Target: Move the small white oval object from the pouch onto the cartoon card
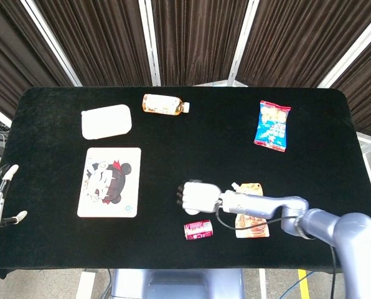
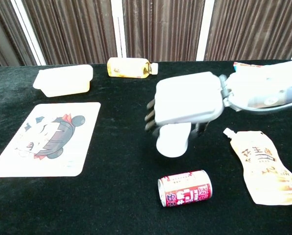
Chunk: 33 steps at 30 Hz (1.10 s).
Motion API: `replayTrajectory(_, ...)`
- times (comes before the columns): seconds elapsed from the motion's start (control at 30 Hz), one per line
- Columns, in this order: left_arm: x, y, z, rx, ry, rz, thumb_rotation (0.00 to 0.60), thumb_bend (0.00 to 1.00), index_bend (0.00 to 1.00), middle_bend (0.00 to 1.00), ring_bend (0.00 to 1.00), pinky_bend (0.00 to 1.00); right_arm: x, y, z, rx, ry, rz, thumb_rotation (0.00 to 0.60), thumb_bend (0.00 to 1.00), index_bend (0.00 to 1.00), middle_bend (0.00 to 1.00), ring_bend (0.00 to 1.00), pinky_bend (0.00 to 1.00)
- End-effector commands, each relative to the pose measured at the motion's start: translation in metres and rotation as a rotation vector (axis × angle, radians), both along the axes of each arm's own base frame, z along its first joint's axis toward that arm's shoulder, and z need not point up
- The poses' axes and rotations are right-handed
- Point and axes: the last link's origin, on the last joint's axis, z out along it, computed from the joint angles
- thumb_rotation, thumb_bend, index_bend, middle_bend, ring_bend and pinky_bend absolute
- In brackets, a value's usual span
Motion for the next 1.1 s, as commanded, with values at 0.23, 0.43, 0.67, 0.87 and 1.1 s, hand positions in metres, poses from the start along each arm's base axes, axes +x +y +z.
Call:
replayTrajectory(0.23, -0.004, 0.002, 0.001, -0.012, -0.011, 0.009, 0.600, 0.00, 0.00, 0.00, 0.00, 0.00, 0.009, 0.006, -0.033, 0.020, 0.104, 0.167, 0.600, 0.50, 0.46, 0.55, 0.41, 0.60)
replayTrajectory(0.43, -0.005, 0.004, 0.000, -0.020, -0.010, 0.017, 0.600, 0.00, 0.00, 0.00, 0.00, 0.00, 0.003, 0.000, -0.038, -0.022, 0.151, 0.250, 0.600, 0.21, 0.01, 0.02, 0.01, 0.10)
replayTrajectory(0.67, -0.003, 0.004, -0.002, -0.033, -0.017, -0.007, 0.600, 0.00, 0.00, 0.00, 0.00, 0.00, -0.003, -0.002, -0.024, -0.072, 0.101, 0.260, 0.600, 0.00, 0.00, 0.00, 0.00, 0.00)
replayTrajectory(0.87, -0.002, 0.003, -0.002, -0.036, -0.024, -0.017, 0.600, 0.00, 0.00, 0.00, 0.00, 0.00, -0.022, -0.003, 0.022, -0.154, -0.032, 0.124, 0.600, 0.00, 0.00, 0.00, 0.00, 0.00)
replayTrajectory(1.1, 0.008, 0.001, -0.009, -0.080, -0.061, -0.143, 0.600, 0.00, 0.00, 0.00, 0.00, 0.00, -0.082, 0.008, 0.112, -0.315, -0.323, -0.276, 0.600, 0.00, 0.00, 0.00, 0.00, 0.00)
